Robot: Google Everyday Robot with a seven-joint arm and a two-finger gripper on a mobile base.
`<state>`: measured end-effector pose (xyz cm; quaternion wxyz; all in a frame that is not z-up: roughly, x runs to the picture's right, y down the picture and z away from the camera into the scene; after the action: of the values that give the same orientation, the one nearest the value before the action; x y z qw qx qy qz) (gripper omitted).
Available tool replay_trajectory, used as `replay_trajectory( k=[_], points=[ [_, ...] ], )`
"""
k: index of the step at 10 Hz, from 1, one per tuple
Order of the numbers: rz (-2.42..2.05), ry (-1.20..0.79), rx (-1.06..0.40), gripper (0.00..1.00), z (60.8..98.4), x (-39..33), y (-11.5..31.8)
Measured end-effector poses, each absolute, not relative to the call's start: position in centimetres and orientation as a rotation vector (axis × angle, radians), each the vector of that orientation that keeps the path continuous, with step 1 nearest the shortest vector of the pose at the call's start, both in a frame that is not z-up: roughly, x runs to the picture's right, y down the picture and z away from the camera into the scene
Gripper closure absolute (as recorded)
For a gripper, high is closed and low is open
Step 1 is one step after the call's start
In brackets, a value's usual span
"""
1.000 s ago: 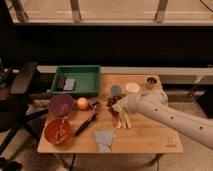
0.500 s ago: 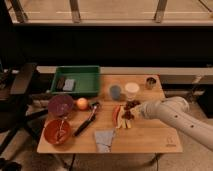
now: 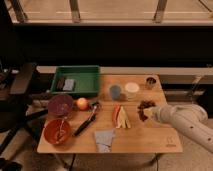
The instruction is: Place grapes in paper cup
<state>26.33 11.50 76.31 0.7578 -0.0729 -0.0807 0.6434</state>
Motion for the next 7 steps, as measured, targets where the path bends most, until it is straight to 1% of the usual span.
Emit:
replay_trajectory(
  k=[7],
  points=[
    [1.435,-0.142,-0.117,1.0,76.01,27.68,10.58]
  ],
)
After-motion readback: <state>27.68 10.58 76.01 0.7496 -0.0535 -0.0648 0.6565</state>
